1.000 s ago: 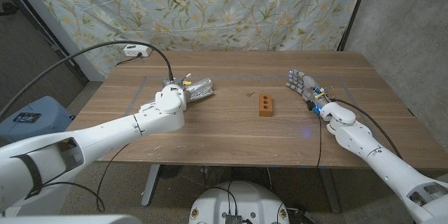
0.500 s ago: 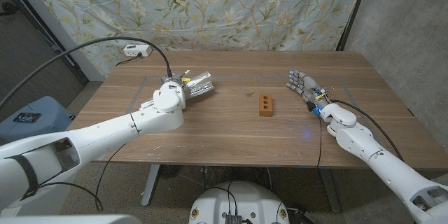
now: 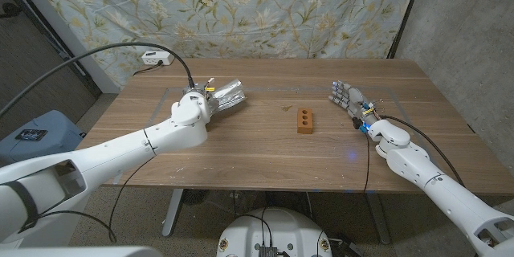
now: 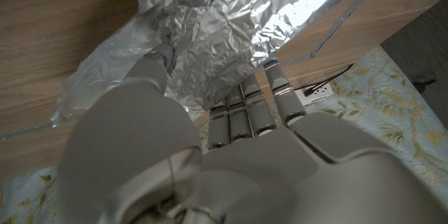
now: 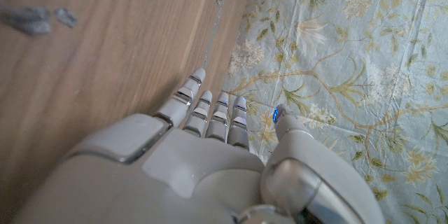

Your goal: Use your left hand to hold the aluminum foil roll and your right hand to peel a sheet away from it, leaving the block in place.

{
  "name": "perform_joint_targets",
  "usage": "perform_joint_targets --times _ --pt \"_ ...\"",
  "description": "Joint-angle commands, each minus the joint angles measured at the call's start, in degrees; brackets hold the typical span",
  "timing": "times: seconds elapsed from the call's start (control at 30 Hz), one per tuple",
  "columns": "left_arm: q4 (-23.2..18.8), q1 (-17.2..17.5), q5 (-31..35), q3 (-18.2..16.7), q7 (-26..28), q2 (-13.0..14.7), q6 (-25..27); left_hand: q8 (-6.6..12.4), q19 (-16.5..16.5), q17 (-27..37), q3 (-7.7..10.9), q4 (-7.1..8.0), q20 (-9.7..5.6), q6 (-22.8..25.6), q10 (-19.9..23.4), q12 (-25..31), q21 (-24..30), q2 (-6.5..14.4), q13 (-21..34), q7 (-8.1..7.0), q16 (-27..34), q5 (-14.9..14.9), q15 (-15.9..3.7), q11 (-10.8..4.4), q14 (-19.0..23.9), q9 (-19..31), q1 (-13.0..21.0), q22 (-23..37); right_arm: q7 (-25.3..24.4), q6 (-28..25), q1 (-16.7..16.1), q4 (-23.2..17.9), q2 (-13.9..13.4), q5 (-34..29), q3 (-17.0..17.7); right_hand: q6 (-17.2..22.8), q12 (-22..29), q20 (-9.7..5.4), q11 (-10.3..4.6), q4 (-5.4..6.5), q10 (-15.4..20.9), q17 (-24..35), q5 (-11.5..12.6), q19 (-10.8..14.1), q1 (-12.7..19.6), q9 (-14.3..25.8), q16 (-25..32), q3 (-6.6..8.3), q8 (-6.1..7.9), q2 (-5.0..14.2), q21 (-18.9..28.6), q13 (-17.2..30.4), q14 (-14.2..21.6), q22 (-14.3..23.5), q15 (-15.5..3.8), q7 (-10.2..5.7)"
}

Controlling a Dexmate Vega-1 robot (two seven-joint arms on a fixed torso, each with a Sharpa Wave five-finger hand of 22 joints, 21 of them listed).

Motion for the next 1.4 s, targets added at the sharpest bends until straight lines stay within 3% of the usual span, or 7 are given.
perform_joint_targets --times 0.03,0.37,0.5,0.63,1.4 --pt "-0.14 1.71 -5.08 -4.09 2.13 0.05 -2.41 0.37 0.15 0.22 0.24 0.28 -0.30 0.72 3.85 0.83 0.25 0.35 5.42 -0.22 -0.14 0.44 -0.19 -3.26 0.40 0.41 0.07 0.20 -0.50 -0.77 -0.61 -1.44 -0.71 0.12 0.23 -0.19 0.31 0.31 -0.02 -0.31 -0.12 0.31 -0.08 -0.14 -0.17 0.25 0.43 0.03 0.18 0.27 -0.06 0.13 -0.08 0.29 0.45 -0.16" --pt "0.94 1.66 -8.75 -5.99 3.05 -0.76 -4.46 0.55 0.25 -0.06 0.30 0.48 -0.35 1.15 3.99 1.21 0.48 0.18 5.96 -0.38 -0.80 0.74 -0.12 -3.44 0.09 0.81 -0.35 0.18 -0.76 -1.74 -0.91 -2.44 -1.46 0.35 0.47 -0.21 0.31 0.39 -0.06 -0.25 -0.15 0.35 -0.09 -0.08 -0.27 0.25 0.48 0.02 0.19 0.28 -0.05 0.13 -0.06 0.30 0.51 -0.09" --pt "1.53 1.89 -12.70 -8.76 2.36 -1.21 -5.92 0.66 0.24 -0.23 0.37 0.52 -0.32 1.38 4.08 1.40 0.56 0.09 6.20 -0.51 -1.04 0.90 -0.04 -3.48 0.23 1.00 -0.51 0.16 -0.92 -2.13 -1.06 -2.73 -1.60 0.52 0.55 -0.27 0.28 0.59 0.18 -0.22 -0.24 0.37 -0.09 -0.04 -0.32 0.26 0.51 0.01 0.16 0.29 -0.04 0.13 -0.05 0.31 0.59 -0.02" --pt "1.94 0.85 -13.92 -8.56 1.92 -1.17 -5.90 0.42 -0.21 -0.22 0.46 0.56 0.02 0.80 3.58 1.40 0.51 0.26 6.53 0.03 -1.34 1.05 0.28 -3.12 -0.09 1.24 -0.57 0.15 -1.23 -2.20 -1.18 -2.90 -1.59 0.53 0.61 -0.32 0.26 0.80 0.16 -0.20 -0.32 0.38 -0.09 -0.03 -0.36 0.26 0.51 0.00 0.15 0.28 -0.04 0.14 -0.09 0.31 0.79 -0.07" --pt "2.07 -1.05 -21.85 -10.92 1.51 -1.07 -8.51 1.27 -0.18 0.02 0.37 0.71 0.39 2.72 5.38 2.83 1.00 0.60 7.83 -0.41 -1.32 1.43 0.26 -3.27 1.05 2.26 -1.11 0.12 -1.83 -2.78 -1.84 -4.35 -2.09 0.87 1.00 -0.34 0.25 1.18 0.36 -0.17 -0.49 0.42 -0.08 0.00 -0.48 0.26 0.48 0.00 0.16 0.26 -0.06 0.15 -0.33 0.34 1.22 -0.01"
